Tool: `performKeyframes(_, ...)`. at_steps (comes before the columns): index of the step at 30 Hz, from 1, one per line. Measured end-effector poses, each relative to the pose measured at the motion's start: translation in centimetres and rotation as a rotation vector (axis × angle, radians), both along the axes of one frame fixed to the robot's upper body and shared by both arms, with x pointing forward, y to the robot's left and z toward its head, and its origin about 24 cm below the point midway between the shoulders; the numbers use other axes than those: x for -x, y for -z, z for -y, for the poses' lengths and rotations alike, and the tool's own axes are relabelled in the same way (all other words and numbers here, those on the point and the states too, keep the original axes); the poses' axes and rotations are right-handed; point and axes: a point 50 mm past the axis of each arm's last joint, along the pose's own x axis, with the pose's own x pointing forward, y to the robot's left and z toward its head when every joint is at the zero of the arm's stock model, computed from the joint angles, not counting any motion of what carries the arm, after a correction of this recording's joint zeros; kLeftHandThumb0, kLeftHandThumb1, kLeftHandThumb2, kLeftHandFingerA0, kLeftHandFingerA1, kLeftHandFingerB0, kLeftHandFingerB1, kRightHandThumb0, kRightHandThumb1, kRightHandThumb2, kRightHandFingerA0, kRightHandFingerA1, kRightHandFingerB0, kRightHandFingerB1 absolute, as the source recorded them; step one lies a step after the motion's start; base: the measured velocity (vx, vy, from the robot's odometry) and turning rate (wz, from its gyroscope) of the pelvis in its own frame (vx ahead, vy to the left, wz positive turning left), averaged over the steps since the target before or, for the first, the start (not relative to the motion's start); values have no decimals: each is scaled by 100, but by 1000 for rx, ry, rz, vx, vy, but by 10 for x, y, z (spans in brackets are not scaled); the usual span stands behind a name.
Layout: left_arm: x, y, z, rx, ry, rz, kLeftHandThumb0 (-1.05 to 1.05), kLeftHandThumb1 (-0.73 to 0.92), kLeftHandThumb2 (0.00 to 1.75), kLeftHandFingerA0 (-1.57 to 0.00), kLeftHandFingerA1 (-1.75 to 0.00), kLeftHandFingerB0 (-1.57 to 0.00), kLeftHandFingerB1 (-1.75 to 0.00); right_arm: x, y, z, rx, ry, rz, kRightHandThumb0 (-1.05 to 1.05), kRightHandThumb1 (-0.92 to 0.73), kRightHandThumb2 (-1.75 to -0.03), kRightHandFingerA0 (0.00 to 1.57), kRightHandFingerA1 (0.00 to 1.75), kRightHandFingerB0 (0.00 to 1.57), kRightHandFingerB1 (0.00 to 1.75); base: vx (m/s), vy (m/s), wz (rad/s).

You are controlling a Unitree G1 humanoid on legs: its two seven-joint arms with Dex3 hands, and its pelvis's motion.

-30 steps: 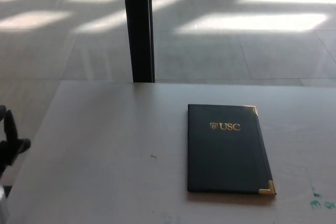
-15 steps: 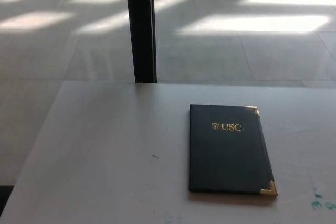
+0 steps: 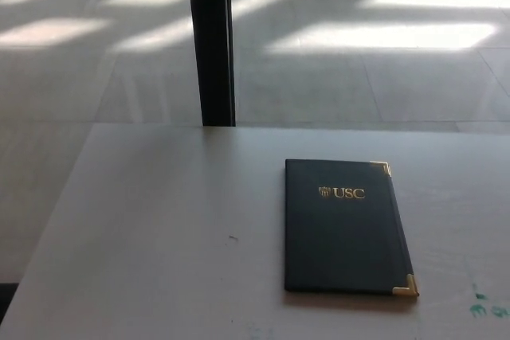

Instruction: The robot uses its left hand to push the cover of the diary kept in the middle of the desk to close it

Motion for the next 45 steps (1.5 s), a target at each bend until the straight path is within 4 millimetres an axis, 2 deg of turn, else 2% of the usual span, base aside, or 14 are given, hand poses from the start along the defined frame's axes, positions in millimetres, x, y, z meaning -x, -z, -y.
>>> performKeyframes(5, 2, -4, -6, 3, -21, 24, -80, 77, 113, -111, -144, -76, -118, 0, 0, 0, 0, 0, -1, -99, -89, -68, 103, 61, 77, 50, 0, 0, 0)
performKeyframes(7, 2, -5, -7, 12, -32, 39, -77, 92, 75, -92, -172, -75, -155, 0, 0, 0, 0, 0, -1, -99, -90, -68, 101, 61, 75, 50, 0, 0, 0)
performKeyframes(8, 1, -5, -7, 20, -39, 49, -85, 80, 114, -112, -147, -81, -125, 0, 0, 0, 0, 0, -1, -97, -68, -122, 101, 63, 67, 53, 0, 0, 0)
performKeyframes(10, 0, -5, -7, 26, -39, 58, -85, 80, 114, -112, -147, -81, -125, 0, 1, 0, -2, 1, -3, -97, -68, -122, 101, 63, 67, 53, 0, 0, 0)
performKeyframes(11, 0, -5, -7, 27, -38, 59, -77, 91, 75, -91, -174, -75, -153, 0, 1, 0, -2, 1, -4, -100, -89, -68, 102, 61, 77, 50, 0, 0, 0)
performKeyframes(14, 1, -5, -7, 34, -41, 65, -81, 77, 112, -113, -146, -79, -121, 2, 1, 1, -2, 2, -8, -93, -65, -117, 98, 65, 70, 57, 0, 0, 0)
performKeyframes(15, 1, -5, -8, 35, -42, 67, -76, 74, 112, -115, -145, -83, -122, 2, 1, 1, -2, 2, -9, -100, -90, -68, 104, 61, 76, 50, 0, 0, 0)
performKeyframes(27, 1, -5, -8, 49, -42, 81, -80, 75, 114, -114, -145, -74, -118, 2, 2, 1, -3, 5, -9, -99, -89, -68, 103, 61, 76, 51, 0, 0, 0)
performKeyframes(28, 1, -5, -8, 49, -41, 82, -87, 76, 110, -105, -145, -68, -119, 2, 2, 1, -4, 5, -9, -94, -67, -121, 100, 64, 71, 56, 0, 0, 0)
performKeyframes(39, -1, -5, -7, 55, -38, 85, -80, 75, 114, -116, -146, -74, -119, 3, 3, 1, -6, 17, -18, -99, -90, -68, 100, 63, 70, 52, 0, 0, 0)
performKeyframes(41, -1, -5, -7, 54, -39, 87, -81, 92, 71, -87, -174, -60, -150, 4, 3, 2, -7, 19, -21, -101, -89, -69, 97, 65, 68, 52, 0, 0, 0)
performKeyframes(43, -1, -5, -7, 55, -39, 87, -79, 73, 113, -112, -143, -68, -113, 5, 5, 2, -10, 23, -27, -102, -89, -68, 85, 78, 56, 55, 0, 0, 0)
performKeyframes(44, -2, -5, -7, 55, -40, 88, -81, 91, 71, -87, -172, -62, -140, 7, 7, 4, -15, 36, -39, -104, -89, -69, 85, 82, 53, 57, 0, 0, 0)
performKeyframes(45, -2, -5, -7, 57, -42, 90, -81, 92, 71, -86, -174, -61, -142, 9, 9, 6, -19, 54, -50, -105, -71, -124, 78, 88, 50, 63, 0, 0, 0)
